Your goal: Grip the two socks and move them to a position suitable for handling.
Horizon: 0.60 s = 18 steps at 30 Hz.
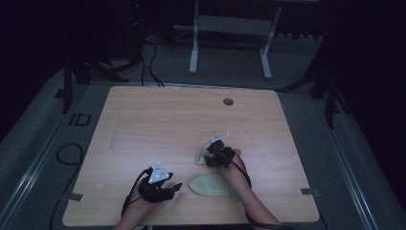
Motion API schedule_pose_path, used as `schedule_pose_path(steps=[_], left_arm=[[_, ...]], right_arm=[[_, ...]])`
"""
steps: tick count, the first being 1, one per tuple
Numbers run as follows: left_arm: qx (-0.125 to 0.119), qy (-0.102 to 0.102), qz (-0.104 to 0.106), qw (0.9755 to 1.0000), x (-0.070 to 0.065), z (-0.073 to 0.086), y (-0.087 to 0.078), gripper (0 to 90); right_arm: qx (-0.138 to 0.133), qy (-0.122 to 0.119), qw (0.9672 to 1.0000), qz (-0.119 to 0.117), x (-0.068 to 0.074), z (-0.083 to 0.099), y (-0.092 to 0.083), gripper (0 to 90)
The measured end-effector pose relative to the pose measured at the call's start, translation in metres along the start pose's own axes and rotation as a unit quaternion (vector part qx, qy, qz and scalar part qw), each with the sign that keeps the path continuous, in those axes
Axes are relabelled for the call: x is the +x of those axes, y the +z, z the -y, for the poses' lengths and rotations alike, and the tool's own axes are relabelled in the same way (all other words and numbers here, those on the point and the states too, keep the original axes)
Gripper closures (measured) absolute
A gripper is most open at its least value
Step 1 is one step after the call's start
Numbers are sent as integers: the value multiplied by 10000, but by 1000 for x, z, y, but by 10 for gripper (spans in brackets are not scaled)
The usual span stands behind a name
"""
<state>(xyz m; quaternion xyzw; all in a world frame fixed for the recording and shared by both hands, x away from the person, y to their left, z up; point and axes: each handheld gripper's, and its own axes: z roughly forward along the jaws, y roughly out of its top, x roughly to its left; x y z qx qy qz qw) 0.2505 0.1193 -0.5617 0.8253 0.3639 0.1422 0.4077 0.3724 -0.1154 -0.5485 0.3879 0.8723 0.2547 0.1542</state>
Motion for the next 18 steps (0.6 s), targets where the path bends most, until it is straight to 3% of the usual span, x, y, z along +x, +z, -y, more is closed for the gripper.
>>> schedule_pose_path(steps=[2, 6, 10, 11, 12, 15, 17, 18], left_arm=[[-71, 43, 66, 9999, 1, -8, 3, 439], [-81, 141, -7, 9999, 3, -20, 7, 440], [-169, 228, 32, 9996, 7, -47, 20, 510], [-169, 228, 32, 9996, 7, -47, 20, 549], [-121, 361, -3, 9993, 7, -58, 28, 570], [-101, 482, -23, 9988, 5, -68, 36, 658], [71, 598, -5, 9982, 3, -79, 54, 710], [71, 598, -5, 9982, 3, -79, 54, 724]], right_arm=[[17, 41, 9999, -92, 1, -1, 1, 455], [-68, 182, 9995, -239, -2, -3, -5, 445], [-231, 121, 9990, -367, -4, -2, -25, 530], [-236, 71, 9988, -413, -3, 0, -28, 582], [-217, 10, 9986, -477, -1, 3, -30, 598], [-140, -106, 9983, -551, 4, 8, -31, 629], [-21, -262, 9984, -510, 10, 14, -27, 657], [-21, -262, 9984, -510, 10, 14, -27, 657]])
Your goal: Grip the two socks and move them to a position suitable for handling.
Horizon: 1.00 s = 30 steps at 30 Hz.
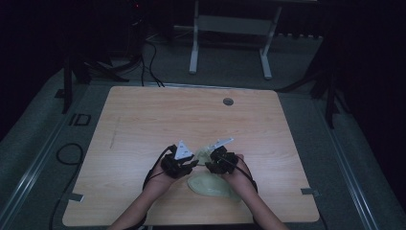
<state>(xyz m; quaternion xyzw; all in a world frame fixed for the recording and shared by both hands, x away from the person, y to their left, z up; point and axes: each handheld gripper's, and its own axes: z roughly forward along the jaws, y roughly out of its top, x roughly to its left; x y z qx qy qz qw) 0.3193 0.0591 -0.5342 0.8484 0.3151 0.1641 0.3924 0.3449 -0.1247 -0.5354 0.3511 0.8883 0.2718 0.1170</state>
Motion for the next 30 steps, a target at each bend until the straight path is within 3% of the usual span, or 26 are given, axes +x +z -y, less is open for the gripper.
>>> schedule_pose_path(steps=[3, 8, 9, 14, 19, 25, 30], left_arm=[[368, 118, -69, 9992, -1, -6, 24, 769], [660, 96, -162, 9976, 5, -4, 41, 802], [666, 75, -166, 9976, 7, -3, 45, 805], [618, 91, -168, 9979, 11, -2, 46, 832], [570, 92, -151, 9982, 12, 0, 45, 843], [581, 149, -138, 9981, 12, 0, 45, 844], [593, 202, -123, 9980, 13, -1, 45, 843]], right_arm=[[170, -70, 9998, 30, 0, 7, 8, 707], [131, -48, 9998, 107, -2, 8, 8, 803], [143, -43, 9998, 115, -3, 8, 8, 845], [188, 1, 9998, -92, -1, 8, 5, 866], [-1, 55, 9999, -93, -5, 6, -8, 867], [-252, 244, 9994, -4, -20, 4, -27, 867], [-447, 555, 9974, 127, -46, 7, -46, 867]])
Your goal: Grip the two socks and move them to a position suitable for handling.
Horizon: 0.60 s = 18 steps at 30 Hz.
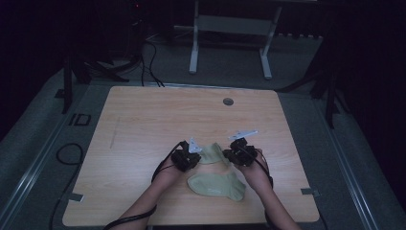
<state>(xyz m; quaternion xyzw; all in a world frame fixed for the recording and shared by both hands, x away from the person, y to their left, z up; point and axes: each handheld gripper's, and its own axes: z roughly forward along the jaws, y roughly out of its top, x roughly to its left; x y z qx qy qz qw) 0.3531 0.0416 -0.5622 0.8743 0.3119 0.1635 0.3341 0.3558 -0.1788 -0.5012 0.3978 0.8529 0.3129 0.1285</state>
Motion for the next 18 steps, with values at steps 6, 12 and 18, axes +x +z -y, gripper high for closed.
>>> schedule_pose_path(steps=[6, 12, 18], left_arm=[[36, -29, -64, 10000, 5, -1, 0, 843], [138, 85, -119, 9998, 6, -3, 0, 843], [159, 129, -181, 9996, 7, -3, 0, 842]], right_arm=[[-65, 249, 9996, 131, -22, 5, -10, 866], [18, 430, 9988, 239, -41, 14, -10, 866], [139, 587, 9978, 285, -52, 26, -5, 865]])
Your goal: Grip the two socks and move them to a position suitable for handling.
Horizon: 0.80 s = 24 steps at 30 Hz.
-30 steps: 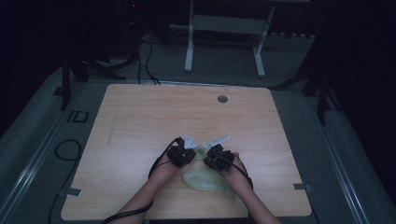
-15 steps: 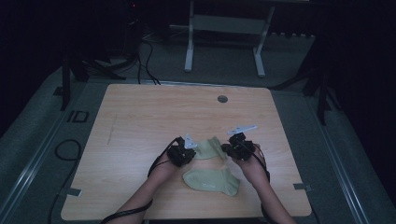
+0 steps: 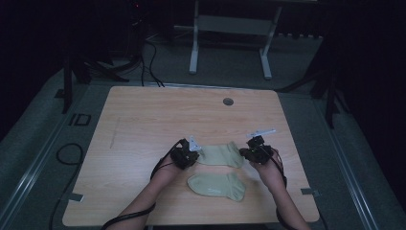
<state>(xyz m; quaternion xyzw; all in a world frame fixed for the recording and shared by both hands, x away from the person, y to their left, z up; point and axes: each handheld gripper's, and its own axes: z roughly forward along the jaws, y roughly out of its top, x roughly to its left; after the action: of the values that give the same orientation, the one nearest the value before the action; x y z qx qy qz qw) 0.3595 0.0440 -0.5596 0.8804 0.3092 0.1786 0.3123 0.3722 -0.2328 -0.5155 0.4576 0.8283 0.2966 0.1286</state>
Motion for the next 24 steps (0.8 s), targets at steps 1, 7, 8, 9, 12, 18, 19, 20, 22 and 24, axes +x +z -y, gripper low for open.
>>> schedule_pose_path(steps=[1, 7, 8, 9, 12, 18, 19, 20, 22, 24], left_arm=[[0, 0, 0, 10000, 0, 0, 0, 842], [17, 30, -6, 10000, 0, -1, 0, 842], [2, 26, 0, 10000, 0, -1, 0, 843], [-1, 30, 3, 10000, 0, -1, 0, 843], [-2, 16, 1, 10000, 0, -1, 1, 843], [10, 20, -21, 10000, 0, -1, 1, 843], [13, 16, -20, 10000, 0, -1, 1, 843], [10, 18, -17, 10000, 0, -2, 1, 843], [21, 30, -13, 10000, 0, -2, 1, 843], [22, 61, -15, 10000, 0, -3, 2, 843]], right_arm=[[0, 0, 10000, 0, 0, 0, 0, 865], [117, 79, 9999, 23, -8, 9, 4, 862], [131, 96, 9999, 20, -9, 10, 5, 854], [161, 112, 9998, 25, -9, 11, 6, 807], [121, 100, 9998, 113, -7, 10, 5, 762], [-31, -61, 9999, 81, 4, 2, 5, 871], [-22, -85, 9999, 76, 6, 1, 8, 871], [-26, -102, 9999, 94, 8, 0, 11, 871], [-14, -72, 10000, 45, 11, -1, 18, 871], [46, -96, 9999, 68, 14, -3, 25, 881]])
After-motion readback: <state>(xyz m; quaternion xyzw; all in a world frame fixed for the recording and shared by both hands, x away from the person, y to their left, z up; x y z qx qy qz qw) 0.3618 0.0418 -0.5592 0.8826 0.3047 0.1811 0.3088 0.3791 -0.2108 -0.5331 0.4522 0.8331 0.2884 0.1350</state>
